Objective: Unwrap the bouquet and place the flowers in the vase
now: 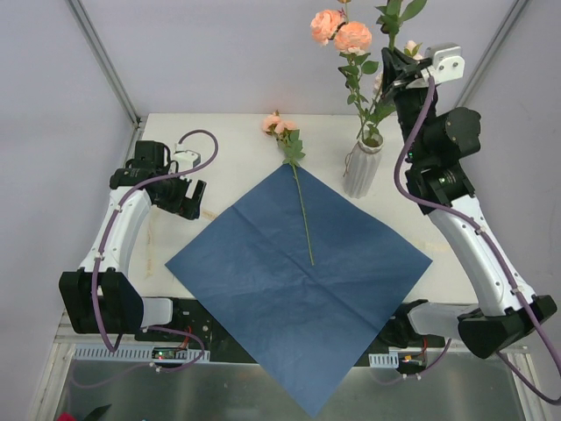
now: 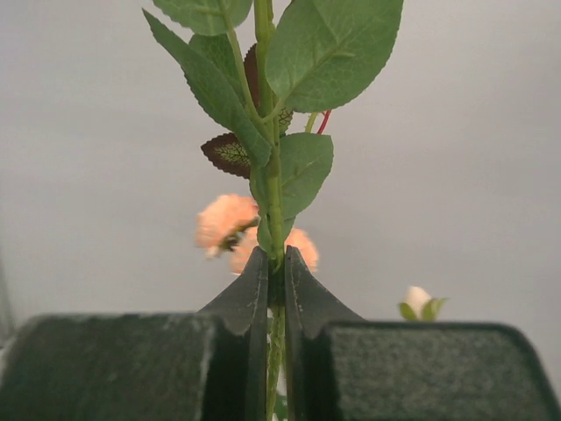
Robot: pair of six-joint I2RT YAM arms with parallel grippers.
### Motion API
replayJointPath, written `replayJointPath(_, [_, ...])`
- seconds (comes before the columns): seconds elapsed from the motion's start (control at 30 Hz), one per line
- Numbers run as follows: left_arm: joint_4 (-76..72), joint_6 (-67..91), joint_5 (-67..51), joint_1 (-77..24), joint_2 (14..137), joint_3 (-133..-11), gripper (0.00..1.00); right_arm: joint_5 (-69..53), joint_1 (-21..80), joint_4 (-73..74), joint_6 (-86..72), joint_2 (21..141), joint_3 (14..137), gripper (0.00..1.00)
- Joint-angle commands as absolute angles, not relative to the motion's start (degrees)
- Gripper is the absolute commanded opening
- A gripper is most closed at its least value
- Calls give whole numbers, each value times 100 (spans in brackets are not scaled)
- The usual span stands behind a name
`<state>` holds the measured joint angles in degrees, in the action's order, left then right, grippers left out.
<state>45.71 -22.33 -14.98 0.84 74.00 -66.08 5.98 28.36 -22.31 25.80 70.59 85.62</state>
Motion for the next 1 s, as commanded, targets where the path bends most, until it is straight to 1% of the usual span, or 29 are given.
replayJointPath(0.0, [4597,-2136,-1635,132,7506,-6890,88,1107,2357,-2900,2901,7321,8438,1])
replayJointPath(0.17, [4597,-2127,-1644,132,7620,-6987,88,1178,2048,-3260,2856,7558,8253,1])
replayJointPath(0.43, [4597,-2171,-1626,123,7813,-7110,87,1423,1872,-3901,2988,7892,7867,1])
replayJointPath(0.73, [4597,-2180,-1626,123,7857,-7163,87,1485,1767,-4271,2909,8068,7471,1])
replayJointPath(0.93, [4597,-2224,-1608,123,7761,-7128,87,1433,1767,-3931,2725,8042,7330,1])
replayJointPath(0.97, [4597,-2224,-1608,123,7743,-7119,87,1441,1793,-3833,2690,7972,7269,17])
